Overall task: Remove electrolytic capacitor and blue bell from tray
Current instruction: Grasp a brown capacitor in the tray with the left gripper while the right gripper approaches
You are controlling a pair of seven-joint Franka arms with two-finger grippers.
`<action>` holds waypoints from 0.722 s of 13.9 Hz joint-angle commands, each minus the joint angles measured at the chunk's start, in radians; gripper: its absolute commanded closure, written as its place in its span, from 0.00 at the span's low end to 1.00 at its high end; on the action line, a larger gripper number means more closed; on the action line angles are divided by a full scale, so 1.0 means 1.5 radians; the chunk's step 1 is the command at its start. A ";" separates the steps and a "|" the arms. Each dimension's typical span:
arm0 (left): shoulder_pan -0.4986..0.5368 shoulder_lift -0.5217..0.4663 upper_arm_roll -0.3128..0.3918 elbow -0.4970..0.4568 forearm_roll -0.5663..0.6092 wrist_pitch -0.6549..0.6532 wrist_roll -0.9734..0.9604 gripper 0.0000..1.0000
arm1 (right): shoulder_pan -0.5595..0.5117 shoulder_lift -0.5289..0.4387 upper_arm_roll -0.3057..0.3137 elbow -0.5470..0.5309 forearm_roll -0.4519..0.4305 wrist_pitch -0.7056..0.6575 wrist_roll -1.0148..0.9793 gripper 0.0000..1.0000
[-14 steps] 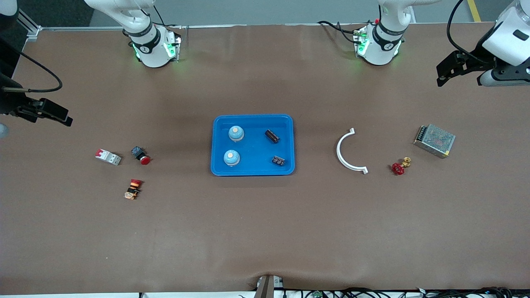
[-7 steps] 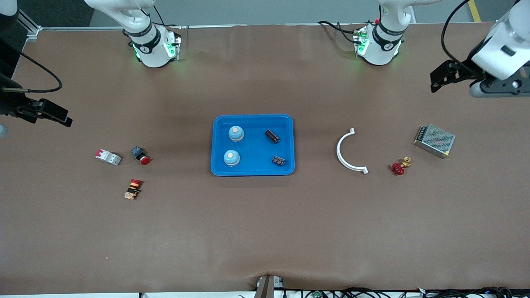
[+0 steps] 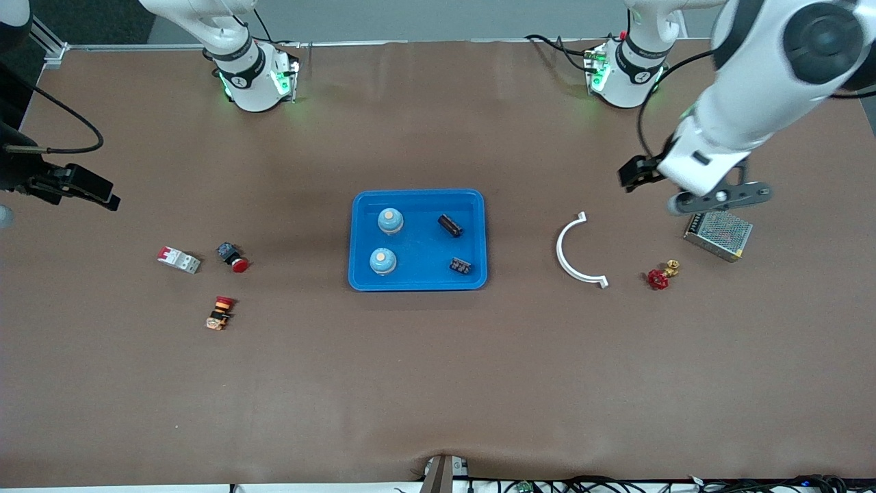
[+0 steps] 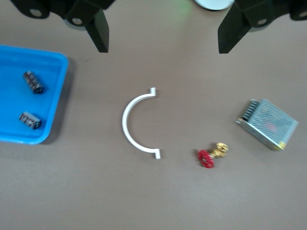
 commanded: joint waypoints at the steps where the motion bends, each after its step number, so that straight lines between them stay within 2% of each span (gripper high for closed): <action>1: -0.010 0.034 -0.043 -0.036 0.002 0.074 -0.119 0.00 | -0.010 0.003 0.004 -0.017 -0.004 0.001 0.005 0.00; 3: -0.057 0.074 -0.047 -0.050 0.011 0.140 -0.208 0.00 | -0.005 -0.007 0.004 -0.064 -0.001 0.023 0.022 0.00; 5: -0.109 0.128 -0.047 -0.048 0.052 0.188 -0.308 0.00 | 0.001 -0.014 0.008 -0.106 0.005 0.050 0.082 0.00; 8: -0.172 0.206 -0.048 -0.040 0.107 0.255 -0.451 0.00 | 0.034 -0.014 0.010 -0.148 0.005 0.095 0.147 0.00; 10: -0.205 0.249 -0.047 -0.039 0.118 0.309 -0.515 0.00 | 0.065 -0.013 0.010 -0.176 0.005 0.132 0.206 0.00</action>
